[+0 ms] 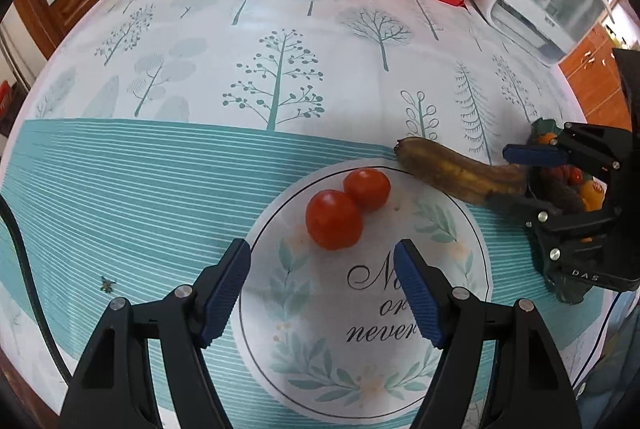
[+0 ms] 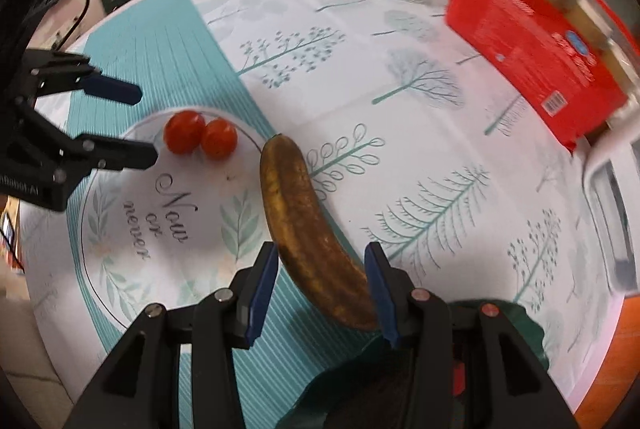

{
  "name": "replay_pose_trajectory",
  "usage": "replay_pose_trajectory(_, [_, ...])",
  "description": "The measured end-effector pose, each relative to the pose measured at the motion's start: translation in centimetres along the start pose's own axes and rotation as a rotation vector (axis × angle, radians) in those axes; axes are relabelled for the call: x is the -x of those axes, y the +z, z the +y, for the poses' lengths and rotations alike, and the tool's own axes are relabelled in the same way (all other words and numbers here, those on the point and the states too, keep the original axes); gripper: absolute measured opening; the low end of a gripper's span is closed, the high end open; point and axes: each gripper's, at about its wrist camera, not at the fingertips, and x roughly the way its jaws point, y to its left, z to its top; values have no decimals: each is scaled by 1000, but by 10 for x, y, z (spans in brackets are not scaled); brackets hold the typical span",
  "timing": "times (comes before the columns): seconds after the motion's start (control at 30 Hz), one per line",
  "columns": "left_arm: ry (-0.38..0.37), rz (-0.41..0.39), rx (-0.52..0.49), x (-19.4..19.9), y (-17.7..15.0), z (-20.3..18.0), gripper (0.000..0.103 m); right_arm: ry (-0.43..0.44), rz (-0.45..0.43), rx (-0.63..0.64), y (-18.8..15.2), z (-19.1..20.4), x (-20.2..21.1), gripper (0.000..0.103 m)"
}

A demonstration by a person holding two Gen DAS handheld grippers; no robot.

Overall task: Organize fruits
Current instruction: 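Grasp the brown banana with the right tool while the left tool grasps a red tomato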

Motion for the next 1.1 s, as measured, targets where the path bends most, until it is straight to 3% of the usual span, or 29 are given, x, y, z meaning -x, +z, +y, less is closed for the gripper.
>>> replay_pose_trajectory(0.1, [1,-1,14,-4,3,0,71,25,12,31,1,2,-6,46])
replay_pose_trajectory(0.27, [0,6,8,-10,9,-3,65,-7,31,86,3,9,-22,47])
replay_pose_trajectory(0.33, [0,8,4,-12,10,-4,59,5,30,69,6,8,-26,48])
replay_pose_trajectory(0.57, [-15,18,24,-22,13,-3,57,35,17,5,17,8,-31,41])
replay_pose_trajectory(0.83, [-24,26,37,-31,15,0,32,125,-37,-226,35,-11,-35,34])
replay_pose_trajectory(1.1, [-26,11,45,-30,14,2,31,84,-27,-229,39,1,-40,34])
